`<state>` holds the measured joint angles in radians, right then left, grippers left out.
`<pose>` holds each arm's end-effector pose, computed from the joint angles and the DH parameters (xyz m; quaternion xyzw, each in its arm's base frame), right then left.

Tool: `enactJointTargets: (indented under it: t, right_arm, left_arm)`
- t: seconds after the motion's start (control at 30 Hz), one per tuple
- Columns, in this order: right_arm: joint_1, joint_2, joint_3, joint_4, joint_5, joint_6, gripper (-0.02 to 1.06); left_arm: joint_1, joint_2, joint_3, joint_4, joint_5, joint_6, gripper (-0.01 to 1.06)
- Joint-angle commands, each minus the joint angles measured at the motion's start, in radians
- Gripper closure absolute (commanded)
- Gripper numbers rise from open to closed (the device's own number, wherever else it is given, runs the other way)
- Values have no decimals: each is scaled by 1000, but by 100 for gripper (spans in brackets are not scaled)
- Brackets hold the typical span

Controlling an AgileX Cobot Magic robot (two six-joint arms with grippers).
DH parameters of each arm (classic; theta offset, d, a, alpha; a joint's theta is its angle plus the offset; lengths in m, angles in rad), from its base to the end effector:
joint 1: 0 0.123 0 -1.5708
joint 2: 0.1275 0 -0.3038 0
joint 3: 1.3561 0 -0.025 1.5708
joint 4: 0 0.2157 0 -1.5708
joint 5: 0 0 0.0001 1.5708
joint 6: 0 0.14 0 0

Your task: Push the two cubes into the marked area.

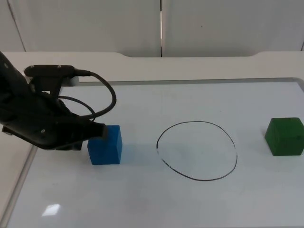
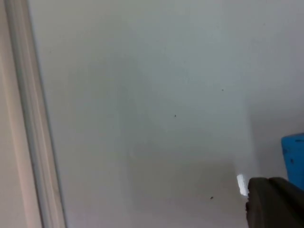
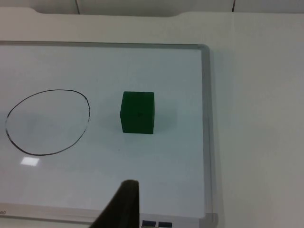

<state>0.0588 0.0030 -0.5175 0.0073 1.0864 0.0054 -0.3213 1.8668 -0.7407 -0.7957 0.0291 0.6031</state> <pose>-0.0138 0.0001 0.2399 -0.0231 0.8558 0.0202 0.5164 0.3067 -0.1052 0.1047 0.0649 0.9652 -0.0740 0.2421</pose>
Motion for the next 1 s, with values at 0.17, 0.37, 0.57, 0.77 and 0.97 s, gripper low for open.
enactJointTargets:
  t: [0.17, 0.37, 0.57, 0.77, 0.97]
  right_arm:
    - [-6, -3, 2, 3, -7, 1, -1]
    - [-6, -3, 2, 3, -7, 1, -1]
    - [-6, -3, 2, 3, -7, 1, -1]
    - [-6, -3, 2, 3, -7, 1, -1]
    - [-6, -3, 2, 3, -7, 1, -1]
  left_arm:
    - [-6, 1, -4, -11, -9, -9, 105]
    - [-8, 1, -4, -26, 10, -9, 105]
    - [-47, 1, -4, -26, -12, -9, 105]
    - [-63, 1, -4, -33, -35, -15, 105]
    - [-63, 1, -4, -33, -23, -36, 105]
